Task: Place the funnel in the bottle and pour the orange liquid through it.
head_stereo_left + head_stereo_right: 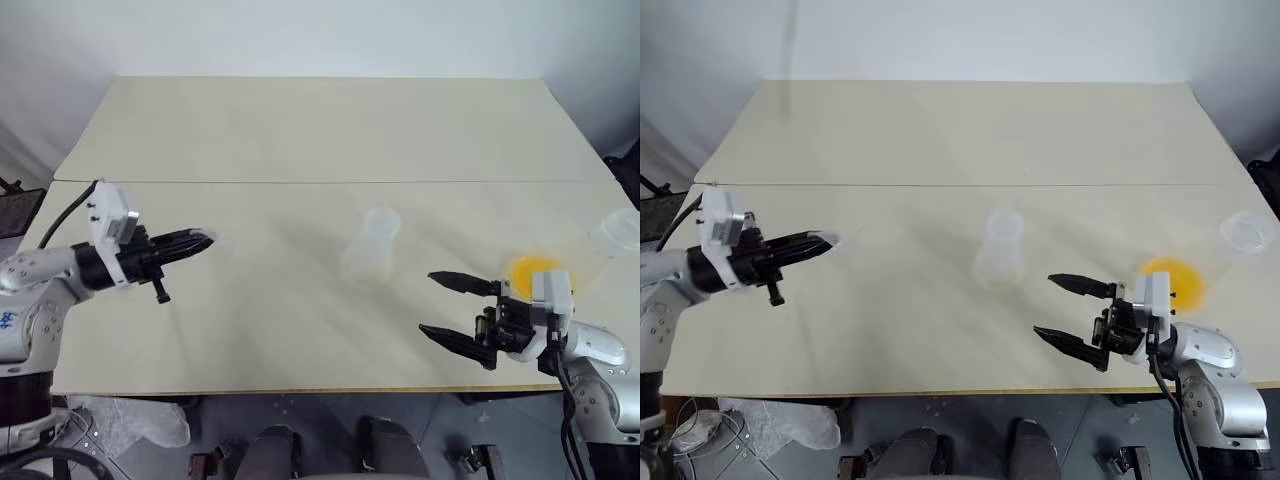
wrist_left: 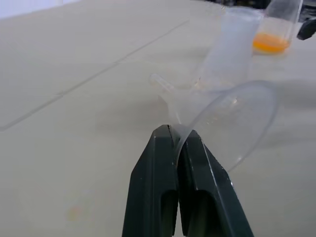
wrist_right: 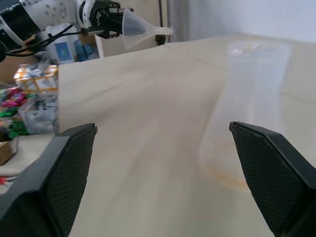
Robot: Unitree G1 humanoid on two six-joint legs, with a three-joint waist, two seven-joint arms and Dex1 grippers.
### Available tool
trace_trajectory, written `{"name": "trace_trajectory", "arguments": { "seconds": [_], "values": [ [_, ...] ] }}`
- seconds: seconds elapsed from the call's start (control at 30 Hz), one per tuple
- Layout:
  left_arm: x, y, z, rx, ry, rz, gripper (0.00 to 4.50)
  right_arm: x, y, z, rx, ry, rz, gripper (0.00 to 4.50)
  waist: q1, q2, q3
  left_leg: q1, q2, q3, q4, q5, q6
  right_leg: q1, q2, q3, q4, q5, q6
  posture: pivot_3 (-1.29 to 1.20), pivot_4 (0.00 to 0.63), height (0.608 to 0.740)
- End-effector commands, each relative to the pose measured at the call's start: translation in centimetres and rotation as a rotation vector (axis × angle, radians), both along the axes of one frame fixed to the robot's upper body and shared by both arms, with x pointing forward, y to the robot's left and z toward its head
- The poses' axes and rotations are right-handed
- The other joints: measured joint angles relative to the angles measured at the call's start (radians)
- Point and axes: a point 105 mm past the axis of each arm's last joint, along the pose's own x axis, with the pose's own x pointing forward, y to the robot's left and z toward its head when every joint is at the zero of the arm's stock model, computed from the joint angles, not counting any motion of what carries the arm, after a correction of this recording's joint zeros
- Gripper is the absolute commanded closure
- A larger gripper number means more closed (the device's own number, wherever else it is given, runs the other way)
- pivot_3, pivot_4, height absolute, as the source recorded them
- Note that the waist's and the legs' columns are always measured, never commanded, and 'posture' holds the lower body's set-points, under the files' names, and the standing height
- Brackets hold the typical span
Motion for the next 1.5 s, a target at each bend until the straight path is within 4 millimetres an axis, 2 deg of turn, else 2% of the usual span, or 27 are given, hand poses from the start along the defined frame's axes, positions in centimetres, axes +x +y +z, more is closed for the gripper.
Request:
{"name": "trace_trajectory", "arguments": {
  "seconds": [0.03,0.17,0.5,0.73,1.0,1.13,1.27,1.4,1.5],
  "values": [
    [0.8,-2.2,1.8,-0.039,-0.013,-0.059,4.46,-0.3,-0.2,1.3,0.001,-0.052,-0.026,0.00,0.002,0.000,0.000,0.000,0.000,0.000,0.000,0.000,0.000,0.000,0.000,0.000,0.000,0.000,0.000,0.00,0.150,0.740],
    [1.3,-4.6,3.4,-0.095,0.010,-0.139,4.46,-0.6,-0.2,1.4,0.001,-0.059,-0.056,0.00,0.011,0.000,0.000,0.000,-0.001,0.000,0.001,0.001,0.001,0.000,0.000,-0.001,0.001,0.000,0.001,0.00,0.150,0.740],
    [1.4,-8.4,3.7,0.020,0.191,-0.293,4.46,-1.4,-0.1,1.6,-0.001,-0.069,-0.116,0.00,0.022,0.000,0.000,0.000,-0.001,0.002,0.001,0.003,0.001,0.000,0.001,-0.003,0.001,0.001,0.001,0.00,0.150,0.740],
    [2.0,-9.9,4.4,0.139,0.285,-0.330,4.46,-1.6,0.3,1.4,0.006,-0.070,-0.135,0.00,0.022,0.000,0.000,-0.001,-0.002,0.002,0.001,0.003,0.001,0.000,0.002,-0.003,0.001,0.001,0.001,0.00,0.150,0.740],
    [2.4,-12.4,6.9,0.145,0.344,-0.422,4.46,-1.4,0.4,1.3,0.012,-0.071,-0.153,0.00,0.022,-0.001,0.001,-0.001,-0.002,0.002,0.001,0.004,0.002,0.000,0.002,-0.002,0.000,0.001,0.002,0.00,0.150,0.740],
    [2.4,-13.1,7.7,0.150,0.364,-0.464,4.46,-1.5,0.4,1.3,0.016,-0.073,-0.162,0.00,0.021,-0.001,0.001,-0.002,-0.002,0.002,0.001,0.004,0.002,-0.001,0.002,-0.003,0.000,0.001,0.002,0.00,0.150,0.740],
    [2.7,-13.6,7.7,0.205,0.392,-0.498,4.46,-1.5,0.1,1.3,0.016,-0.080,-0.176,0.00,0.022,-0.001,0.001,-0.002,-0.002,0.002,0.002,0.004,0.002,-0.001,0.002,-0.003,0.000,0.001,0.002,0.00,0.150,0.740],
    [3.8,-14.2,7.2,0.257,0.427,-0.458,4.46,-1.4,0.1,1.3,0.015,-0.080,-0.180,0.00,0.023,-0.001,0.001,-0.002,-0.002,0.003,0.002,0.004,0.002,-0.001,0.002,-0.002,0.000,0.001,0.002,0.00,0.150,0.740],
    [3.7,-15.0,7.3,0.295,0.409,-0.503,4.46,-1.5,0.0,1.2,0.015,-0.079,-0.190,0.00,0.023,-0.002,0.001,-0.002,-0.002,0.002,0.002,0.004,0.002,-0.001,0.002,-0.003,0.000,0.001,0.002,0.00,0.150,0.740]
  ]
}}
